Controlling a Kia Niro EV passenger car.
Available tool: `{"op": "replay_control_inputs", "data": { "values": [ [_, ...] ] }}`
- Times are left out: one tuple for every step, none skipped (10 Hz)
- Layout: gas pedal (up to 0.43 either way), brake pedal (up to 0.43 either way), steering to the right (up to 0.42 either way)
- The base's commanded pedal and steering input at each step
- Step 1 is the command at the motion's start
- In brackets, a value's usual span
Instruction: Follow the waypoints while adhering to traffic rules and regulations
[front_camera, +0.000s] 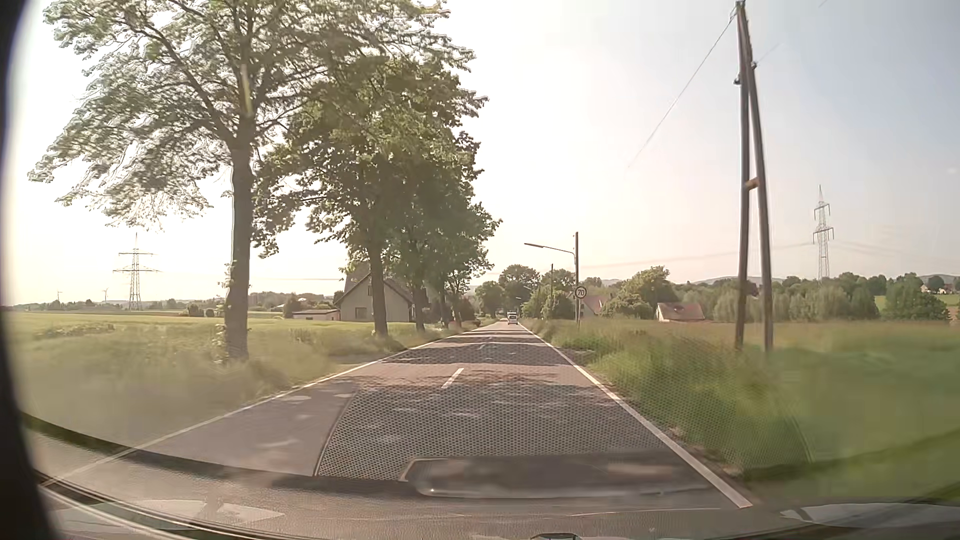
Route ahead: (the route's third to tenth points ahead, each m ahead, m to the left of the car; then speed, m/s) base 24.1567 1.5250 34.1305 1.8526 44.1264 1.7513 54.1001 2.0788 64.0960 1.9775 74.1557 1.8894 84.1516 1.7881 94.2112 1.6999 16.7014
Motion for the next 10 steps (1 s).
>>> {"op": "replay_control_inputs", "data": {
  "values": [
    [0.130, 0.000, -0.001],
    [0.138, 0.000, -0.002],
    [0.138, 0.000, -0.003],
    [0.138, 0.000, -0.003],
    [0.138, 0.000, -0.002],
    [0.138, 0.000, -0.002],
    [0.138, 0.000, -0.002],
    [0.138, 0.000, -0.002],
    [0.138, 0.000, -0.002],
    [0.138, 0.000, -0.002]
  ]
}}
